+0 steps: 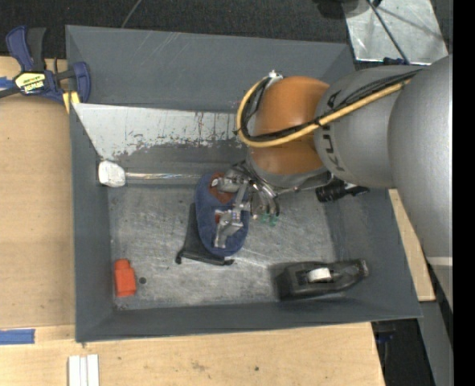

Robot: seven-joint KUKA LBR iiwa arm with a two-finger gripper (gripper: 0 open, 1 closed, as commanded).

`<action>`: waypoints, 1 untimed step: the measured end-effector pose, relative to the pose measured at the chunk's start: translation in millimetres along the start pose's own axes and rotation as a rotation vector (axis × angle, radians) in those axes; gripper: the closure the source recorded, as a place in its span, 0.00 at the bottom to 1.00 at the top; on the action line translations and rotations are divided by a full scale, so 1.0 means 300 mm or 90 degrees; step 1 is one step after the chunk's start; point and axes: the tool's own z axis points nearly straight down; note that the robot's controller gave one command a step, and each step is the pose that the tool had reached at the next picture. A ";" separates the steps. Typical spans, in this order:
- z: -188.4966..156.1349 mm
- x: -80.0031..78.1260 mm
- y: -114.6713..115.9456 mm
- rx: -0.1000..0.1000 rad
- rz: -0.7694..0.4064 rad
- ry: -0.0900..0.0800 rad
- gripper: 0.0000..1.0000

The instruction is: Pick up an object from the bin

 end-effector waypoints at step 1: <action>0.002 0.031 0.062 0.005 0.161 -0.006 1.00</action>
Offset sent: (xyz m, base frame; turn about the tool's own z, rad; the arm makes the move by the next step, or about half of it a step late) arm -0.0121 0.0217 -0.0129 0.2588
